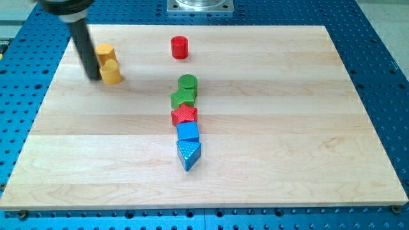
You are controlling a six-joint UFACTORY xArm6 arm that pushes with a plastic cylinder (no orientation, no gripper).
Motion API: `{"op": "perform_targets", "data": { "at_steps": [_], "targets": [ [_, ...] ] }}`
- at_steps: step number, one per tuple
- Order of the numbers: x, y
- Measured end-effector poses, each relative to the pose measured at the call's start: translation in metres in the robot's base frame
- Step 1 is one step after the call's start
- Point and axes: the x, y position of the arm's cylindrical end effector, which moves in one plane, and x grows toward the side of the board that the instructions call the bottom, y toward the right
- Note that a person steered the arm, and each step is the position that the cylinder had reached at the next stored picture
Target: Place the green blocks and the red circle in a diagonal line
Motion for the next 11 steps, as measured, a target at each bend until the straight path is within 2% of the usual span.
{"op": "perform_targets", "data": {
  "at_steps": [1,2,3,4,5,6,7,8,9,10,11],
  "targets": [
    [0.060,0.033],
    [0.034,0.067],
    [-0.004,0.047],
    [0.027,0.035],
    [0.093,0.129],
    [0.095,0.213],
    [0.024,0.247],
    [-0.015,0.256],
    [-0.028,0.225],
    [-0.109,0.193],
    [-0.140,0.230]
  ]
}}
